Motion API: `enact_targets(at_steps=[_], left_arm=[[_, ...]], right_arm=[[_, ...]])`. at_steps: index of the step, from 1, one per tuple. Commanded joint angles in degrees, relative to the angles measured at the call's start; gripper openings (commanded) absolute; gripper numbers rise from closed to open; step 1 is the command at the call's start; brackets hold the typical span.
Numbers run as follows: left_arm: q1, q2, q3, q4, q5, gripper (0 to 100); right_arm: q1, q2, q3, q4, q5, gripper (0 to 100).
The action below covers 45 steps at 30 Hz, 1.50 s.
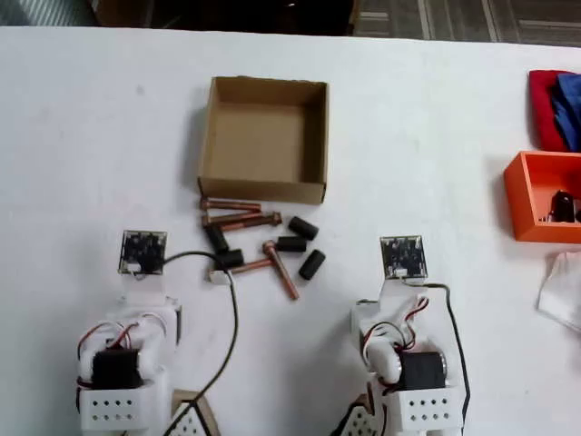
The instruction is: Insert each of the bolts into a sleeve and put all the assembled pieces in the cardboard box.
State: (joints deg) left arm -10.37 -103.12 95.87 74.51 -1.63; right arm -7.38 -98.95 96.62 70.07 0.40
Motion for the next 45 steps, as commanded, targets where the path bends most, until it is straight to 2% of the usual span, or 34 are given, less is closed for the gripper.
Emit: enact_targets(at_steps=[1, 19, 25, 28, 33, 36, 38, 42, 43, 45], left_arm=[[0.44, -0.88, 1.19, -1.05, 0.18, 3], [0.44, -0.88, 1.19, -1.05, 0.18, 3], [0.44, -0.88, 1.19, -1.05, 0.18, 3], [0.44, -0.88, 1.19, -1.05, 0.18, 3], [0.44, -0.88, 1.19, -1.05, 0.18, 3], [0.44, -0.88, 1.19, -1.05, 0.18, 3], [0.44, -0.88, 1.19, -1.05, 0.18, 3], [0.44, -0.88, 1.19, -1.05, 0.18, 3], [0.44, -0.88, 1.19, -1.05, 0.18, 3], [0.44, -0.88, 1.19, -1.05, 0.18, 3]], right_arm=[[-0.48, 0.31, 0.09, 0.31, -0.35, 2.1], [-0.57, 0.31, 0.09, 0.31, -0.35, 2.1], [-3.12, 0.31, 0.18, -0.13, -0.53, 2.1], [-6.11, 0.31, 0.44, -6.11, -0.53, 2.1], [-7.08, -0.84, -2.2, -21.05, -0.53, 2.1], [-8.13, -2.86, -2.73, -23.25, -0.35, 2.1], [-8.13, -4.09, -1.41, -23.52, 3.6, 2.1], [-4.88, -4.09, 0.35, -21.93, 19.6, 2.1], [-4.44, -4.09, 0.26, -22.11, 21.54, 2.1], [-4.62, -3.82, -2.37, -21.49, 20.57, 2.1]])
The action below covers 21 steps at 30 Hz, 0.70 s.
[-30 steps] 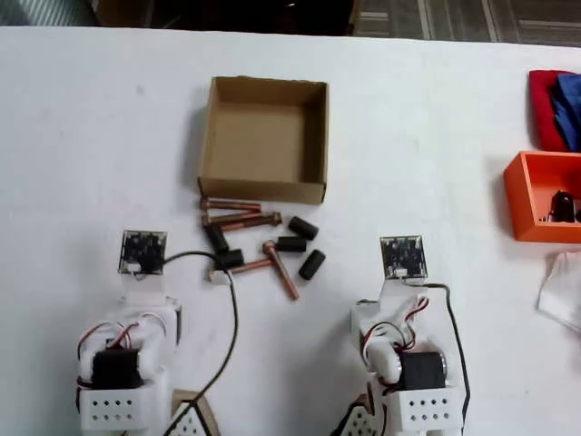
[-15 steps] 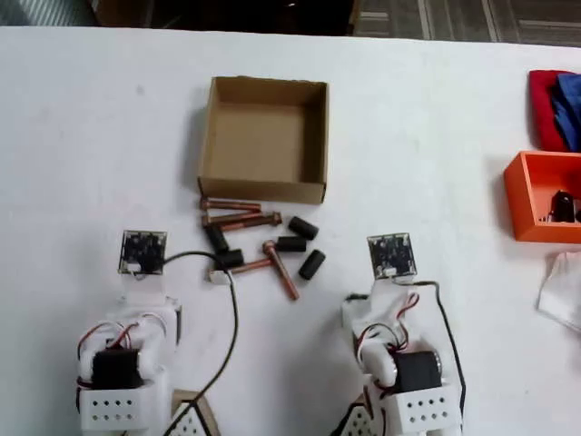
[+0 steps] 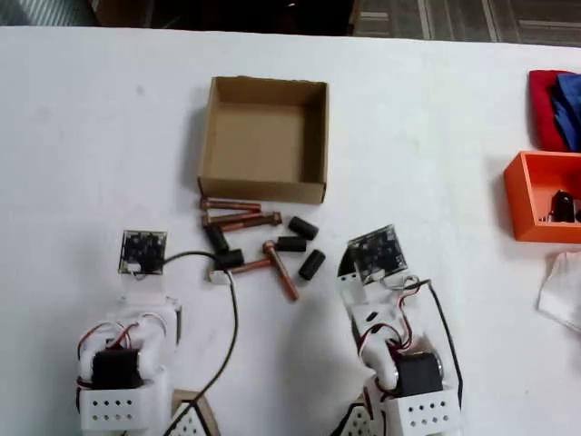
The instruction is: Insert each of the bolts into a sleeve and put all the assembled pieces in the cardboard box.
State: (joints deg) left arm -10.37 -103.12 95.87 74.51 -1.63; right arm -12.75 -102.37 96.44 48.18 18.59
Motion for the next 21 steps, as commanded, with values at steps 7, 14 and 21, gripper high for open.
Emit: enact_targets(at_steps=[7, 14, 21], left_arm=[[0.44, -0.88, 1.19, -1.05, 0.18, 3], [0.44, -0.88, 1.19, -1.05, 0.18, 3], [0.44, -0.88, 1.19, -1.05, 0.18, 3]], right_arm=[[1.27, 0.31, -21.71, 8.84, -0.79, 3.6], [0.84, 19.56, -46.51, 13.76, -0.7, 8.7], [-0.4, 54.9, -64.44, 19.91, -14.51, 9.1]])
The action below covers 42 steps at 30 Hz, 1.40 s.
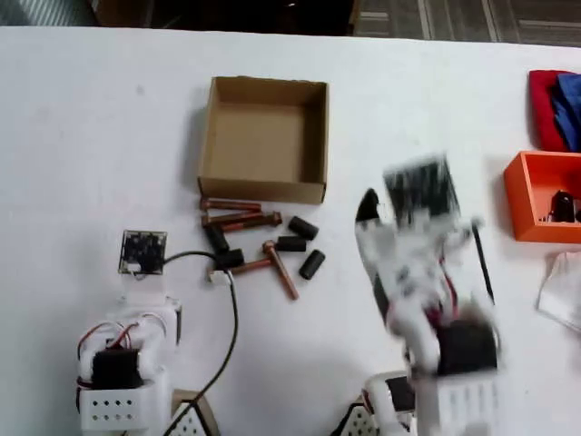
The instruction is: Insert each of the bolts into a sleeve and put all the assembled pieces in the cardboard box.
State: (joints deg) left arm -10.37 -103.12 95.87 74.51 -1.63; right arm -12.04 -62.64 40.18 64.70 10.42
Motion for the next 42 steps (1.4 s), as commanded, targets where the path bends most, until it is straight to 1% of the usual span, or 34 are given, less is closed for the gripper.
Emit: enact_targets(at_steps=[1, 2, 4, 6, 7, 8, 12, 16, 20, 26, 32, 37, 42], left_arm=[[0.44, -0.88, 1.19, -1.05, 0.18, 3], [0.44, -0.88, 1.19, -1.05, 0.18, 3], [0.44, -0.88, 1.19, -1.05, 0.18, 3], [0.44, -0.88, 1.19, -1.05, 0.18, 3], [0.44, -0.88, 1.19, -1.05, 0.18, 3], [0.44, -0.88, 1.19, -1.05, 0.18, 3], [0.44, -0.88, 1.19, -1.05, 0.18, 3], [0.44, -0.88, 1.19, -1.05, 0.18, 3], [0.44, -0.88, 1.19, -1.05, 0.18, 3], [0.44, -0.88, 1.19, -1.05, 0.18, 3], [0.44, -0.88, 1.19, -1.05, 0.18, 3], [0.44, -0.88, 1.19, -1.05, 0.18, 3], [0.44, -0.88, 1.19, -1.05, 0.18, 3]], right_arm=[[-2.42, 19.21, -10.9, 5.14, -8.09, 9.1], [-3.03, 22.29, -13.19, 7.52, -9.23, 9.0], [-3.82, 26.07, -16.53, 10.51, -9.05, 8.9], [-4.09, 27.82, -17.41, 10.86, -9.93, 8.8], [-4.26, 28.62, -17.49, 10.68, -11.78, 8.9], [-5.32, 29.32, -17.41, 10.51, -13.01, 9.1], [-10.15, 33.98, -17.41, 12.88, -12.84, 9.1], [-10.24, 41.1, -18.2, 11.56, -20.92, 10.0], [-9.19, 50.33, -18.55, 11.65, -27.87, 18.1], [-11.12, 60.18, -19.87, 11.21, -25.41, 12.9], [-11.21, 69.49, -26.9, 11.47, -25.67, 12.7], [-11.74, 77.23, -30.24, 12.62, -29.98, 12.7], [-12.44, 80.31, -32.88, 15.6, -29.98, 12.7]])
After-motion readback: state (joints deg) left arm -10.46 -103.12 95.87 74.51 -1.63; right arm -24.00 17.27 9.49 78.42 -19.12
